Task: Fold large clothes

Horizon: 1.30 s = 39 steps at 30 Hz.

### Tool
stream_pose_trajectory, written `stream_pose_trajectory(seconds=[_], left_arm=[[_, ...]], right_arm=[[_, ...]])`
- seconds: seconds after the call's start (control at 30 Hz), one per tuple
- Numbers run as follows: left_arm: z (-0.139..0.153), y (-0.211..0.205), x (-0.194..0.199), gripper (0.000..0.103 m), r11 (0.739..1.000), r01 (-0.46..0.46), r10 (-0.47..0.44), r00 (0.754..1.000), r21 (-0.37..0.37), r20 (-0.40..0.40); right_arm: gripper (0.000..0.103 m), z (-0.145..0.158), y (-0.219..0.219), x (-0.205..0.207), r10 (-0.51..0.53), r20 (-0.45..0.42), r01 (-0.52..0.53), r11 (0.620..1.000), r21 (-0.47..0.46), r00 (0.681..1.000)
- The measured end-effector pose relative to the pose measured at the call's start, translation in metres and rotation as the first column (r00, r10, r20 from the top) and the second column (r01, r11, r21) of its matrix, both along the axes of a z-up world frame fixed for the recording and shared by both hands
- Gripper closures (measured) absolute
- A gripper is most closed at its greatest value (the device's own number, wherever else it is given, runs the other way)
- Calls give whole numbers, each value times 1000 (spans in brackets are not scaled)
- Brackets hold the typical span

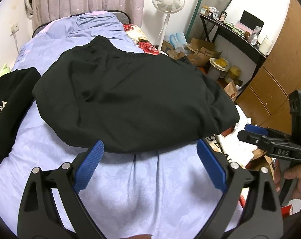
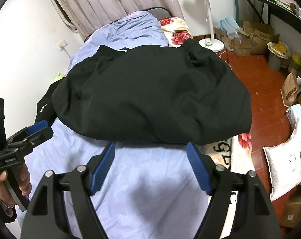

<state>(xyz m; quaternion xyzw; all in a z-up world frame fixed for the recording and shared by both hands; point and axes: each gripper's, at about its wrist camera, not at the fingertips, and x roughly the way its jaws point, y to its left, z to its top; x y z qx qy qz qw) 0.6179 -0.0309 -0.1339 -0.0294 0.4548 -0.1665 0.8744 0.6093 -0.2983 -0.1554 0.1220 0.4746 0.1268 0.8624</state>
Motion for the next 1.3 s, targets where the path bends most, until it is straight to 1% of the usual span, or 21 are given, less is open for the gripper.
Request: stream_pose_trajectory(seconds=[0.37,0.5,0.87,1.03,1.3], left_arm=[[0,-2,-3,11,1000,-2,2,1000,13,7],[2,-4,-3,11,999,5,-6,1000,34,23],[5,-3,-4,11,999,-11,10,999,32,40],[5,-4,-3,11,1000,-13,12,999,26,34],[6,-8,1,11,1000,-9,8,999,22,40]], right_arm=[[29,-4,0,-2,8,-2,-8,1000,-13,1000],[29,-5,1,-1,12,2,-12,1000,-19,1000],[29,-2,2,1,21,10,-20,999,-26,1000],[29,-3,1,4,4,-3,-4,1000,-9,1000],[29,-5,-3,7,1,-1,-1,1000,-11,1000]])
